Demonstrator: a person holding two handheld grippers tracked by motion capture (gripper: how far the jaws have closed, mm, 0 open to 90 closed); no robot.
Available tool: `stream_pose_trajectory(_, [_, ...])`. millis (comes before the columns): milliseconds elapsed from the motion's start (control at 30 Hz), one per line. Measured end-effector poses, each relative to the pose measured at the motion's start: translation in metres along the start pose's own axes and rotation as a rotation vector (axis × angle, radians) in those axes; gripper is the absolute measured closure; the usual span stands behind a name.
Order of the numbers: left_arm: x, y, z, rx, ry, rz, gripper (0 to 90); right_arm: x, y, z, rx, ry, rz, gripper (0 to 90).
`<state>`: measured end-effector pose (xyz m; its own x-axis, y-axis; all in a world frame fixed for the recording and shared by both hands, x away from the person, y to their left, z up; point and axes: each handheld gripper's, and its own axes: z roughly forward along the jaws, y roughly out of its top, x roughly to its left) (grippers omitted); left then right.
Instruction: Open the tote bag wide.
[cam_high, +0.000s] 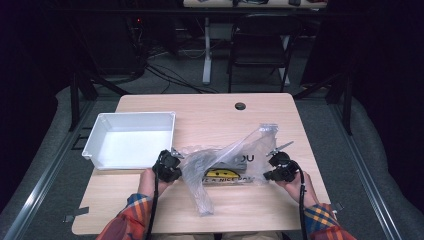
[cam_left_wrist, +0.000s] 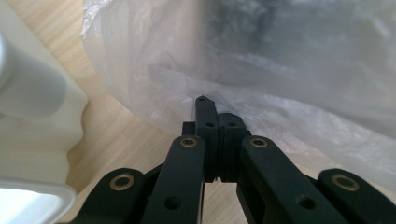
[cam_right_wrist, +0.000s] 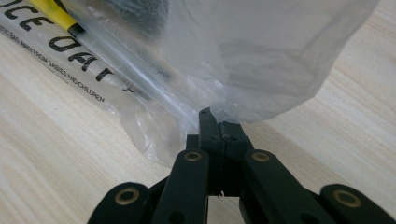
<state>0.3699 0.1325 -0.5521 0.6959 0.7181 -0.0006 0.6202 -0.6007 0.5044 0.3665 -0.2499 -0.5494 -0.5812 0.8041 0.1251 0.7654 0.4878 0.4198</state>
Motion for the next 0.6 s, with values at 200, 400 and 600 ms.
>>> stream_pose_trajectory(200, [0.0004, -0.0006, 0.0033, 0.028, -0.008, 0.001, 89.9, 0.0018, 0.0012, 0.001, 0.05, -0.035, 0.002, 90.0])
stream_pose_trajectory(400, [-0.0008, -0.0004, 0.0056, 0.044, -0.001, 0.008, 90.0, 0.003, 0.0015, -0.0007, 0.105, -0.062, -0.035, 90.0])
stream_pose_trajectory(600, [-0.0019, 0.0008, 0.0067, 0.049, -0.002, 0.014, 90.0, 0.0013, 0.0045, 0.0005, 0.103, -0.116, -0.05, 90.0])
